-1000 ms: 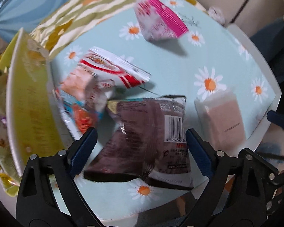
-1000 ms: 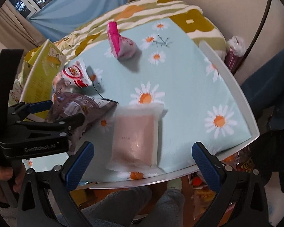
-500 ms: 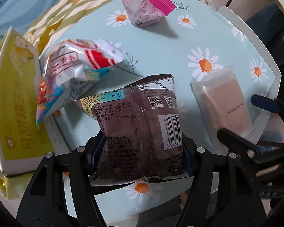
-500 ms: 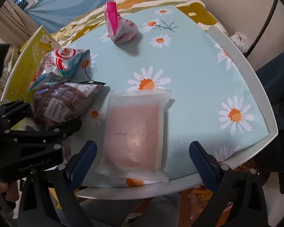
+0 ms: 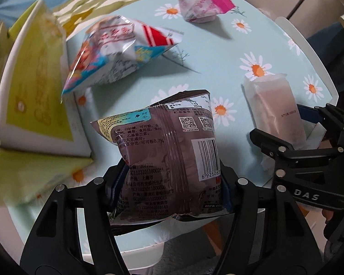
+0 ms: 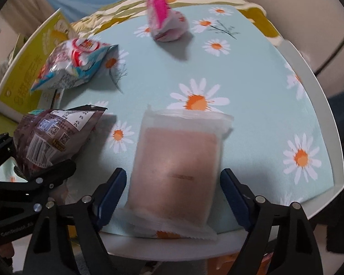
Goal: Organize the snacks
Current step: 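Grasp the brown snack bag with the left tool while the right tool grasps the pink cake pack, then carry both items over the yellow box and open both tools to drop them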
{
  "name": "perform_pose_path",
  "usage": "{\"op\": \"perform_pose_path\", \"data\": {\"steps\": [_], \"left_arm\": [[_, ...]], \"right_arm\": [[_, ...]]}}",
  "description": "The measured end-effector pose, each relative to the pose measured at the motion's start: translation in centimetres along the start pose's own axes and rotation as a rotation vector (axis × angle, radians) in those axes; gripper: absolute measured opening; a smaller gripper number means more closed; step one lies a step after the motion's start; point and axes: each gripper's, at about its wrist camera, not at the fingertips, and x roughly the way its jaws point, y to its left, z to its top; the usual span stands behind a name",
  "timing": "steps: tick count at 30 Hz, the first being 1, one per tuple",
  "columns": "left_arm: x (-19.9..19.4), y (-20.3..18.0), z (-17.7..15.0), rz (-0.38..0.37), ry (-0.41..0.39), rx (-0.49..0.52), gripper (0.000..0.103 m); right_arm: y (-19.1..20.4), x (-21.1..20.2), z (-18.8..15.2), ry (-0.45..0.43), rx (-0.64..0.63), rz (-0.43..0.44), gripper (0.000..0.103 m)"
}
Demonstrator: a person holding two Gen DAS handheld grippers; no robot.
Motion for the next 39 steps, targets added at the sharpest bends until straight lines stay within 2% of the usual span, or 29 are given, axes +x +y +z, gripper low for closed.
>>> {"op": "perform_pose_path", "data": {"steps": [5,10,18,27,33,39], "left_arm": [[0.0,0.5,-0.4,0.009,-0.010,-0.053,0.063],[-0.8,0.3,-0.4,0.019,-0.032,-0.092,0.063],[-4.1,-1.0,0.0,0.043,-0.102,-0.148,0.063],[-10.3,-1.4,1.4,0.095,-0.240,-0.254,0.063],[-15.4,2.2,1.9,0.119,-0.332,-0.375,0.063],[-18.6,9.2,1.9,0.179,-0.390,-0.459,0.063]], "right_arm": [[0.8,0.2,0.2,-0.006,-0.083,-0.065,0.060],[0.3,-0.6,0.3,-0.021,-0.107,-0.042,0.058],[-0.9,-4.7,2.3,-0.093,-0.144,0.007,0.058],[-1.3,-10.8,5.1,-0.207,-0.247,0.073,0.058],[1.0,-14.6,8.0,-0.282,-0.339,0.163,0.058],[5.5,-16.3,11.8,-0.331,-0.386,0.255,0.058]]}}
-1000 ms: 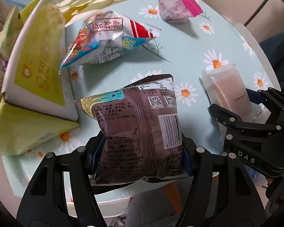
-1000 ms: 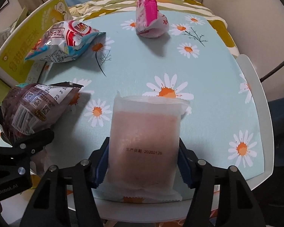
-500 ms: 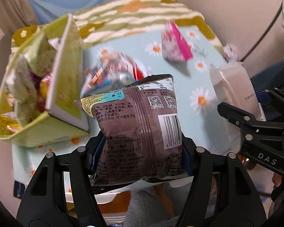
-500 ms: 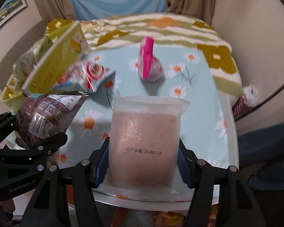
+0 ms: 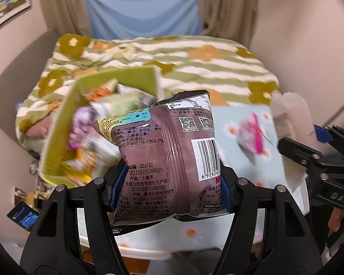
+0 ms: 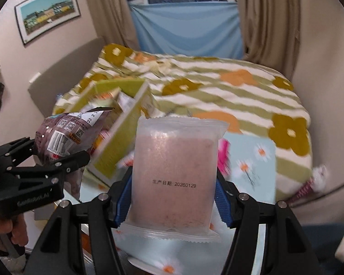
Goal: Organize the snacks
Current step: 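Carry both items over the yellow box and open both tools to drop them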
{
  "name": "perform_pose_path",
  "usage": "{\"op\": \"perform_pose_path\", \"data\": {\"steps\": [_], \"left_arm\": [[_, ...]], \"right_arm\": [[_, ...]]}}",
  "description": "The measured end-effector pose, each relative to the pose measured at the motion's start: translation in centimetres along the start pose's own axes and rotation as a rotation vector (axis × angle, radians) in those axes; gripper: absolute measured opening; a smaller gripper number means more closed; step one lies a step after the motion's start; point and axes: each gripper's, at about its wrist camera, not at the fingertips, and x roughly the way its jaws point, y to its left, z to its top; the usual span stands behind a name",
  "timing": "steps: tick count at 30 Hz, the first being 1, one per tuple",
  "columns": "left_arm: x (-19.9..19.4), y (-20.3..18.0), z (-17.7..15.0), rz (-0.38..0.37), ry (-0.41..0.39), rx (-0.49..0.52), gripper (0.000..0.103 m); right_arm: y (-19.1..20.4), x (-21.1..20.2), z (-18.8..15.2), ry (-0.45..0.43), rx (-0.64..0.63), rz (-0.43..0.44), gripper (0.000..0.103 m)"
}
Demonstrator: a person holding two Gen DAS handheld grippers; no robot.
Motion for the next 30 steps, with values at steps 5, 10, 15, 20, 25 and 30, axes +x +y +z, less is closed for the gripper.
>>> {"op": "perform_pose_path", "data": {"steps": [5,10,15,20,25,30], "left_arm": [[0.9,6.5,3.7,0.024,-0.022,-0.058,0.063],[3.0,12.3,7.1,0.047,-0.019,-0.069,0.063],[7.2,17.3,9.9,0.038,0.039,-0.057,0.064],[12.4,19.7,11.3,-0.017,0.113,-0.016,0.065],[14.4,20.0,10.5,-0.060,0.136,0.011,0.103],[13.9,20.8,8.4,-0.093,0.155,-0.018,0.103]], "right_arm": [[2.8,2.4,4.5,-0.028,-0.009,0.056,0.058],[6.2,6.2,9.2,-0.038,-0.022,0.097,0.058],[9.4,10.7,13.1,-0.029,-0.006,0.113,0.058],[11.2,14.2,15.1,-0.005,0.024,0.092,0.058],[11.6,16.5,15.2,0.032,0.058,0.066,0.058],[12.1,17.6,14.9,0.067,0.058,0.059,0.058]]}}
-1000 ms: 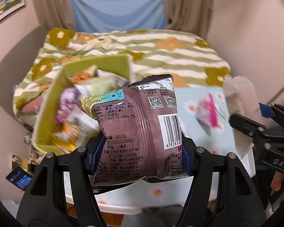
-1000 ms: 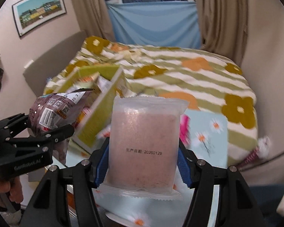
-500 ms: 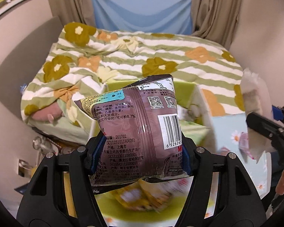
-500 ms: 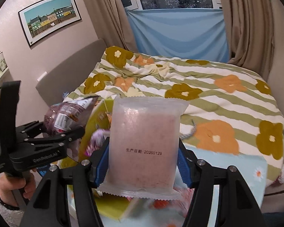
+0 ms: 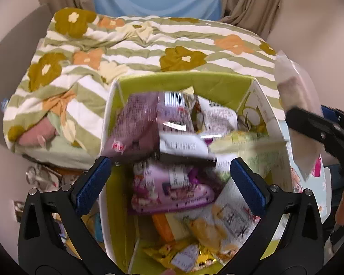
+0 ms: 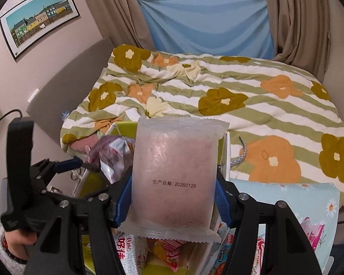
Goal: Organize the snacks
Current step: 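Carry both items over the yellow box and open both tools to drop them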
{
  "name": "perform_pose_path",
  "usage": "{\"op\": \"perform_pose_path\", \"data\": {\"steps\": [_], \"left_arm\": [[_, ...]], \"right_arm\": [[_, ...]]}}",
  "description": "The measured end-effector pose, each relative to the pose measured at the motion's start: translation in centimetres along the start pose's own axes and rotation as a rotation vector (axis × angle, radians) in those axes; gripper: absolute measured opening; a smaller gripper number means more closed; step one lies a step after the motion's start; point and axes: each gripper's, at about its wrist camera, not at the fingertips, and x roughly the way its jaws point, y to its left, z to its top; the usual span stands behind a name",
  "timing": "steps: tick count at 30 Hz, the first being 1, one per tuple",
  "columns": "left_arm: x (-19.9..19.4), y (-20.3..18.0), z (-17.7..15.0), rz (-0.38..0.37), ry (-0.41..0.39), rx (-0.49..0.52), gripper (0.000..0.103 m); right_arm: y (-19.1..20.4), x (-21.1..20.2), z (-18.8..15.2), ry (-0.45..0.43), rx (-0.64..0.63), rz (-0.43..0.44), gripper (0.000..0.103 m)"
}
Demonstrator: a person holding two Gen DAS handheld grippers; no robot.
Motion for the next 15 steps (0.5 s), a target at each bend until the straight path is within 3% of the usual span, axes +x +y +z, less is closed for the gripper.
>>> {"op": "perform_pose_path", "data": {"steps": [8,15], "left_arm": [[-2.6,1.2,-2.6,0.072,-0.025,-0.052,0.103],[-3.2,2.4,-3.4,0.124,-0.035,-0.095,0.103]], "right_arm": [[1.3,1.6,1.8,0.038,-0.033,0.060,0.058],[1.7,5.3,2.3,0.083,-0.020,0.113,0.061]]}}
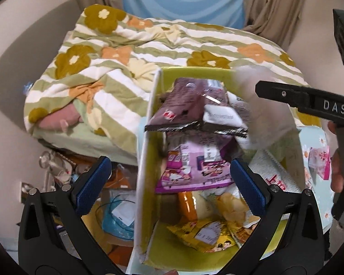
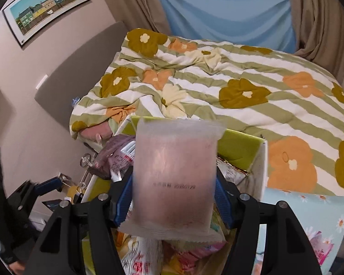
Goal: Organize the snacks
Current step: 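Carry both items over the yellow box and open both tools to drop them, then move both tools back from the box to the last snacks on the table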
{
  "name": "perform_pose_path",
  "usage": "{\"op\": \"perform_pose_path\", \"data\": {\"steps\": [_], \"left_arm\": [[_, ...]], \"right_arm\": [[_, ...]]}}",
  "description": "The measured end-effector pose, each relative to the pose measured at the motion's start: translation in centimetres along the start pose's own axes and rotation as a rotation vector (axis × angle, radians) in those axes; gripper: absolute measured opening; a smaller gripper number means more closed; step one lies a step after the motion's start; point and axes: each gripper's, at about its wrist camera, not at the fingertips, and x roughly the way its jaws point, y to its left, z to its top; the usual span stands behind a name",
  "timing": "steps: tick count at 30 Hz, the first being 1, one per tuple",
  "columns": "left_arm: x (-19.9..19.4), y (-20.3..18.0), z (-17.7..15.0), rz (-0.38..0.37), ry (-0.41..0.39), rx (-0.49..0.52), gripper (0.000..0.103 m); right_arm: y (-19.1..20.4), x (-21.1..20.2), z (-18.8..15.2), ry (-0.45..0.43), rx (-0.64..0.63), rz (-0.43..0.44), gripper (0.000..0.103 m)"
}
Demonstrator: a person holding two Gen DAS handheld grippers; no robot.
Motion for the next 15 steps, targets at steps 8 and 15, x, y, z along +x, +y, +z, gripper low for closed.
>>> {"op": "perform_pose_path", "data": {"steps": [8,15], "left_arm": [[1.3,0.0,-1.9,0.003,0.041,-0.013,0.103],[-0.4,-0.4,-1.8,0.004,0.013,-0.004,0.103]], "right_arm": [[-1.0,0.5,-2.5,0.017,0.044,0.001,0.096],[-1.2,-2.4,-3.0,-0.025,0.057,-0.015,0.099]]}}
